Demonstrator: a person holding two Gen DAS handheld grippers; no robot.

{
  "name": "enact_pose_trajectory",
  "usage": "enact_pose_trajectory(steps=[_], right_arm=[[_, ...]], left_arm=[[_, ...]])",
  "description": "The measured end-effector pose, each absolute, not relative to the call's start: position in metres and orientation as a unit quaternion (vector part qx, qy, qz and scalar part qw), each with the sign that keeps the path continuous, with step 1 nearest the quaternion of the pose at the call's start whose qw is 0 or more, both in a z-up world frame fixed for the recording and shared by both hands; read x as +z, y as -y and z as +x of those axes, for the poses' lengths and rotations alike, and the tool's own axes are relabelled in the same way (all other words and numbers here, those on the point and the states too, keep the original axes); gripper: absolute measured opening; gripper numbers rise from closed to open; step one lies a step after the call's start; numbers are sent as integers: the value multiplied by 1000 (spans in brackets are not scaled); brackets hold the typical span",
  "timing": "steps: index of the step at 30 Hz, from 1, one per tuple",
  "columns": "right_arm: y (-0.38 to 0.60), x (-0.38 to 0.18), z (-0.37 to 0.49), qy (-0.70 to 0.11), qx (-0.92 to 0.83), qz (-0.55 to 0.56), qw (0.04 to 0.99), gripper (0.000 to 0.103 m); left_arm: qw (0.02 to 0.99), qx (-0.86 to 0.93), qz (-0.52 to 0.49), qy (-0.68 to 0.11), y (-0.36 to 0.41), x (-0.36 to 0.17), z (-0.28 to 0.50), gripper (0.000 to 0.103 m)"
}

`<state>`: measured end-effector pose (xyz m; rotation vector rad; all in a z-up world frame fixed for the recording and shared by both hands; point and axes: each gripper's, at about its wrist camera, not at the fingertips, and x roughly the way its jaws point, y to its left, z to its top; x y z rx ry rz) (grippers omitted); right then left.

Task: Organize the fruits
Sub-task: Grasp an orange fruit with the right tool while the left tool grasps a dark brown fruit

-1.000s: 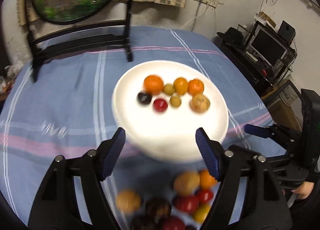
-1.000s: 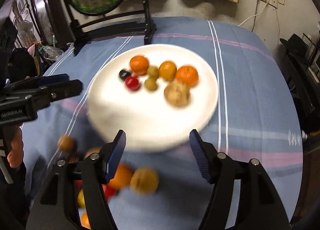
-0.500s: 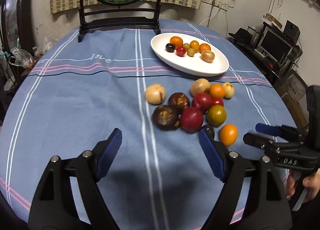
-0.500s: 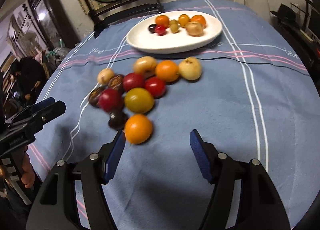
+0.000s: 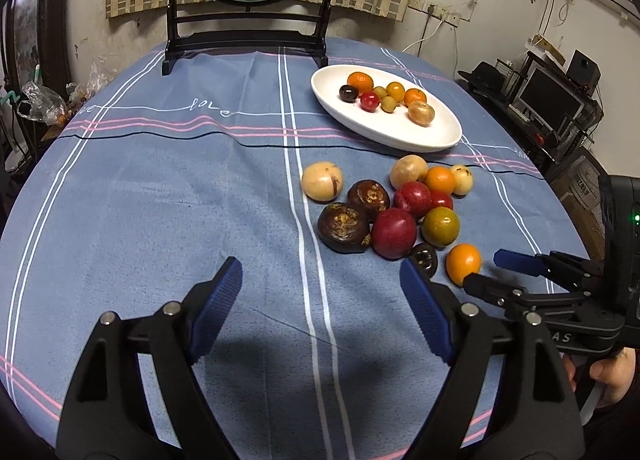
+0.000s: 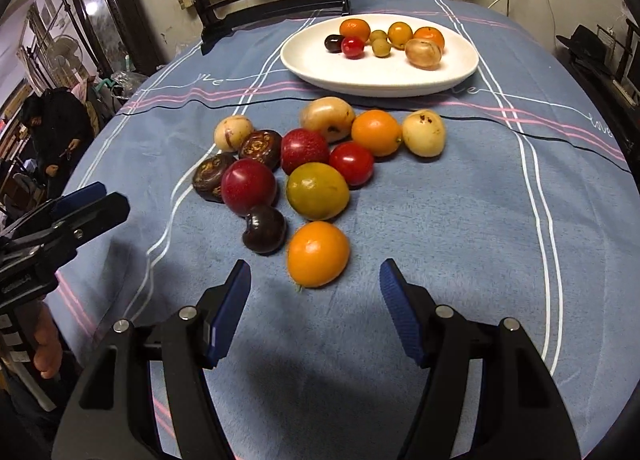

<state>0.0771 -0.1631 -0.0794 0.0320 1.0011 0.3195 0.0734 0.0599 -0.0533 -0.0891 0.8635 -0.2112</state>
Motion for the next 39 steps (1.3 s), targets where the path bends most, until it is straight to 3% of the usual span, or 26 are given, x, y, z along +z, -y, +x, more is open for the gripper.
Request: enact_pose_trajectory(steps=[4,5,7,18,25,32,39], right_arm=[[159,-85,82,-475,154,6,867,63],[157,-89,85,-478,160,9,863,57],[155,-95,89,-480,159,4,863,36],[169,-86,80,-469,186,45,862,36],[192,-73,68,-454,187,76,868,36],[192,-75,69,-457,200,94,862,37],[193,-73,68,-455,199,101,862,37]], left_arm=[[900,-102,-38,-423,-59,-58,77,83],[898,-102,-37,-426,-59,-60,78,83],[897,-100,-31,-430,-57,-62,82,83],[876,-168,27,-451,-36,-78,120,82],[864,-186,78,-462,-24,-94,141,60],[856,-205,70,-469,-13,-109,163,55],[865,-196,103,-451,-1,-107,138,49]])
